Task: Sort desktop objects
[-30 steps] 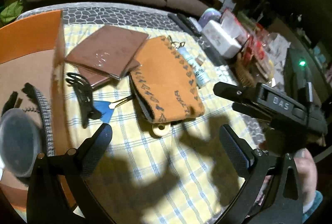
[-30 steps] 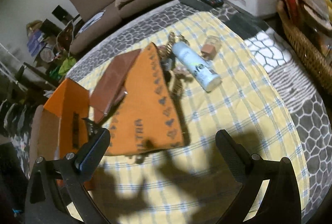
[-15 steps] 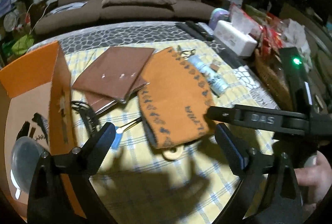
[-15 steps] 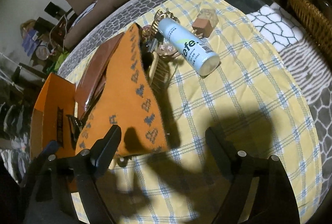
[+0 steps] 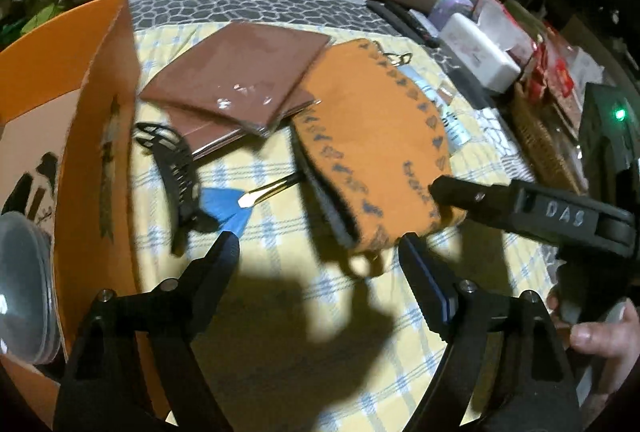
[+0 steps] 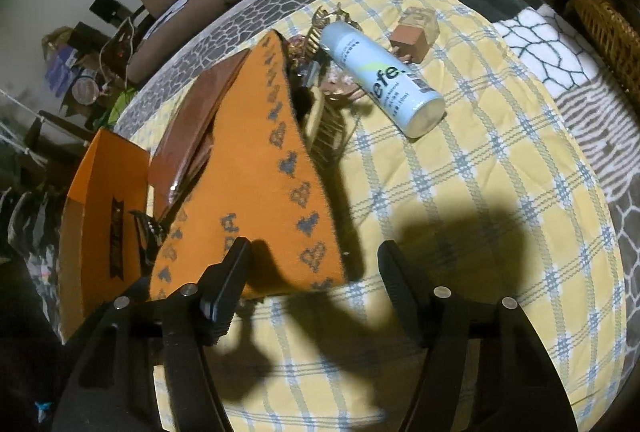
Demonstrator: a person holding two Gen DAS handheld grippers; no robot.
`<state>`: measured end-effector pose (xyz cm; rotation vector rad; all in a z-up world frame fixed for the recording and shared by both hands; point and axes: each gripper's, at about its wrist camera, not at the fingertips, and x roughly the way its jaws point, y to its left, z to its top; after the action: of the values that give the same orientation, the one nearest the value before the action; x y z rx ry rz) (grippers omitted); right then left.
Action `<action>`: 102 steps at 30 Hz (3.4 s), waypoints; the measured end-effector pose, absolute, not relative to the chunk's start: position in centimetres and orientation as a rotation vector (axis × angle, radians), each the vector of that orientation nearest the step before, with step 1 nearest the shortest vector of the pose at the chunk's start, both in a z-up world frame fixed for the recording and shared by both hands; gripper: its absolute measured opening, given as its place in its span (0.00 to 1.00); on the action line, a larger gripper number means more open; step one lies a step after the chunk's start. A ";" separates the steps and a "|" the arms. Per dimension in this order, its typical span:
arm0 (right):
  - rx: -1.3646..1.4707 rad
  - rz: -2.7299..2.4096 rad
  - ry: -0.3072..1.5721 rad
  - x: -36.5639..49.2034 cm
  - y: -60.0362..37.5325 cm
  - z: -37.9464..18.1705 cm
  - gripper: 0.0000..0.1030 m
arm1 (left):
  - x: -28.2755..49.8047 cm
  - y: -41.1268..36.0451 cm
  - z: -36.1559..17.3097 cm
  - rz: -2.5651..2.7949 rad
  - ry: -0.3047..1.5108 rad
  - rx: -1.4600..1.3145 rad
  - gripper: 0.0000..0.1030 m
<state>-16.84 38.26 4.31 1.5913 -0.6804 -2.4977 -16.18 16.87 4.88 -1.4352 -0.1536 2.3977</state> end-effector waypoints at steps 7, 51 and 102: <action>1.583 -2.494 -0.662 -16.6 37.9 4.7 0.66 | -15.5 17.6 5.2 2.351 -0.188 -1.415 0.78; 0.889 -2.121 -0.809 -13.6 26.8 21.2 0.14 | -15.3 6.2 24.9 2.332 -0.475 -0.858 0.15; 1.470 -2.398 -0.205 -28.5 12.0 9.9 0.13 | -28.2 -8.0 15.8 2.350 -0.487 -1.211 0.63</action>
<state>-28.53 11.97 9.92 1.4696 -0.2046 -2.3985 -28.23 -8.01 15.76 -1.2111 -0.4870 2.3503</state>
